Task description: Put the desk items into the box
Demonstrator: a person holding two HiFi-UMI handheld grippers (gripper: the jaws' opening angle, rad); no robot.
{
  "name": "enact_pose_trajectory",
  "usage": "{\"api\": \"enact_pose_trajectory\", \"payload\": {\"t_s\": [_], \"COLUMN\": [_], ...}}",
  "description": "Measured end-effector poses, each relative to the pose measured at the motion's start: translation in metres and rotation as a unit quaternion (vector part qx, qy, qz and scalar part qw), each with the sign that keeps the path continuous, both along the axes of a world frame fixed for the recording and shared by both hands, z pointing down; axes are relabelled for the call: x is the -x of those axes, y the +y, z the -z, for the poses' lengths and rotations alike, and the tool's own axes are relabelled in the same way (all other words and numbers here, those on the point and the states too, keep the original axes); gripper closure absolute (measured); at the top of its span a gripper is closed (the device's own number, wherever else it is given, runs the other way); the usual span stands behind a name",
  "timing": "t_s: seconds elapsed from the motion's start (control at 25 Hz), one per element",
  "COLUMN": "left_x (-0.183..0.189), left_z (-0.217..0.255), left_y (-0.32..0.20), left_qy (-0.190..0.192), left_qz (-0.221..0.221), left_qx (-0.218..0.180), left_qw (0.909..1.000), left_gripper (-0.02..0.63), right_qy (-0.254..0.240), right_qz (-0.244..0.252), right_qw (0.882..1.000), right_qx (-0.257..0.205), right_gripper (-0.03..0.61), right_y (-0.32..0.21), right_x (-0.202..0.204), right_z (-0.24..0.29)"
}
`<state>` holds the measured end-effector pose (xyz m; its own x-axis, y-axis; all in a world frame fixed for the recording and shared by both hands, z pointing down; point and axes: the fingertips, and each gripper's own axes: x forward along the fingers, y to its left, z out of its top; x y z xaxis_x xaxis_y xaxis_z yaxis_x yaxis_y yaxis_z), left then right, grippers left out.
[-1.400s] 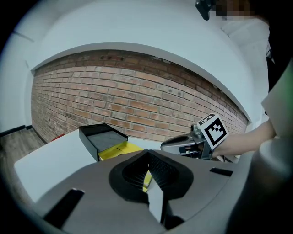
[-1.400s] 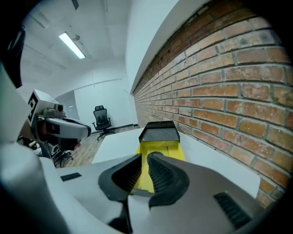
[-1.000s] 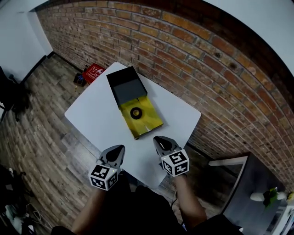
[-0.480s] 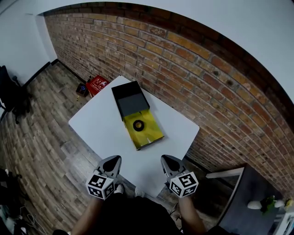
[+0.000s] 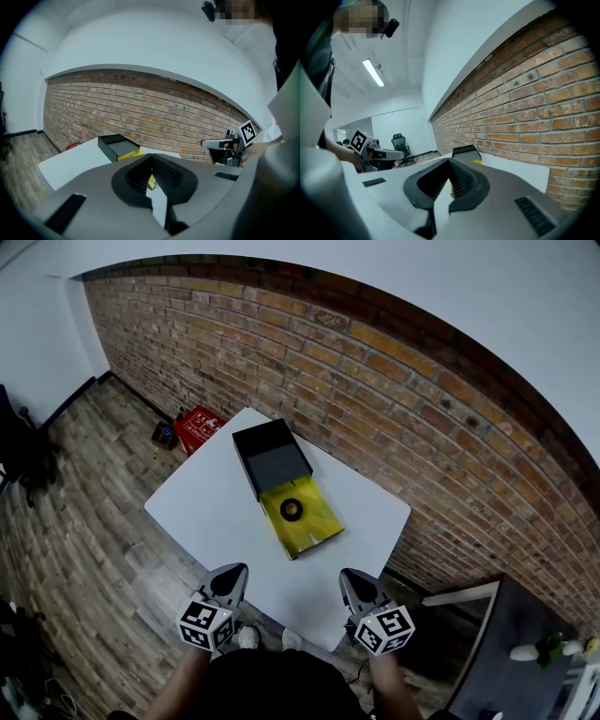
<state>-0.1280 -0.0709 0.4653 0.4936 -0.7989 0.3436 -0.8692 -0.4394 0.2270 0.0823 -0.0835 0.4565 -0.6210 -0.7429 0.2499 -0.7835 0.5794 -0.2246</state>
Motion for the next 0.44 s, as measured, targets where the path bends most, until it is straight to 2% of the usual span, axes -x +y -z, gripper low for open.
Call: {"api": "enact_pose_trajectory", "payload": {"t_s": [0.44], "left_x": [0.024], "left_z": [0.005], "left_y": [-0.016], "left_qy": [0.007], "left_qz": [-0.010], "left_qx": [-0.009], "left_qw": [0.9999], "left_gripper": [0.600], "right_qy": [0.010], "right_qz": [-0.014], "right_qw": [1.000], "right_qx": [-0.011], "right_gripper": [0.557], "right_y": [-0.011], "right_x": [0.020], "right_z": [0.007]}}
